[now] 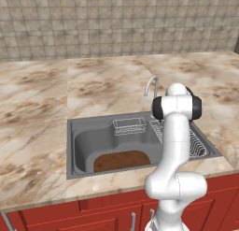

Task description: Turn on the sink faucet with hot water and rinse the cutting board for ten seconds, then turn off the faucet. Push the cutting board to reach the water if necessary.

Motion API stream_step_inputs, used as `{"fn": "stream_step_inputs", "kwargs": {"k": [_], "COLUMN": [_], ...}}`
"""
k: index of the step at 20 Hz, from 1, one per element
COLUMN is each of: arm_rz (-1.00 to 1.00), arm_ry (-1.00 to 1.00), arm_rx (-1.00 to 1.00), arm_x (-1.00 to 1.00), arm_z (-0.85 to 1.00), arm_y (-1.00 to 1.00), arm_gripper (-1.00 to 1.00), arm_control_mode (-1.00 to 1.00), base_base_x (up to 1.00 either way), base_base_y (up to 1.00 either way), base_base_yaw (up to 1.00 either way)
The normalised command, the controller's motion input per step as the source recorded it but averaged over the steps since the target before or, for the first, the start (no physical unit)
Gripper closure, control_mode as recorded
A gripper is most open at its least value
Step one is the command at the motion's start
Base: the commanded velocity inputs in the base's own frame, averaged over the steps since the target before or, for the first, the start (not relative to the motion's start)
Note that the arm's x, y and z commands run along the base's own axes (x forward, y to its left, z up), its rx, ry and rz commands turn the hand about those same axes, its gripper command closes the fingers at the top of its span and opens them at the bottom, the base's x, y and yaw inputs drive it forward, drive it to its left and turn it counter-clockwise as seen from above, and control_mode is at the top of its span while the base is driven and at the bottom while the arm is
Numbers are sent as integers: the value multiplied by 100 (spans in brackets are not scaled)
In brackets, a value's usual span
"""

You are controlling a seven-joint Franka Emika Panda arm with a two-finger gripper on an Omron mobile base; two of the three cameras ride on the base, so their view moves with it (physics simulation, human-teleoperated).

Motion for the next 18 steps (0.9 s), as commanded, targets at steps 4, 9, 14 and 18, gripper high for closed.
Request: {"fn": "stream_step_inputs", "kwargs": {"k": [4,9,14,18], "arm_rz": [0,0,0,0], "arm_ry": [0,0,0,0], "arm_rx": [0,0,0,0], "arm_x": [0,0,0,0], "arm_z": [0,0,0,0], "arm_y": [-13,-13,-10,-11], "arm_gripper": [-100,-100,-100,-100], "arm_control_mode": [-100,-100,-100,-100], "base_base_x": [0,0,0,0], "base_base_y": [0,0,0,0], "base_base_yaw": [0,0,0,0]}}
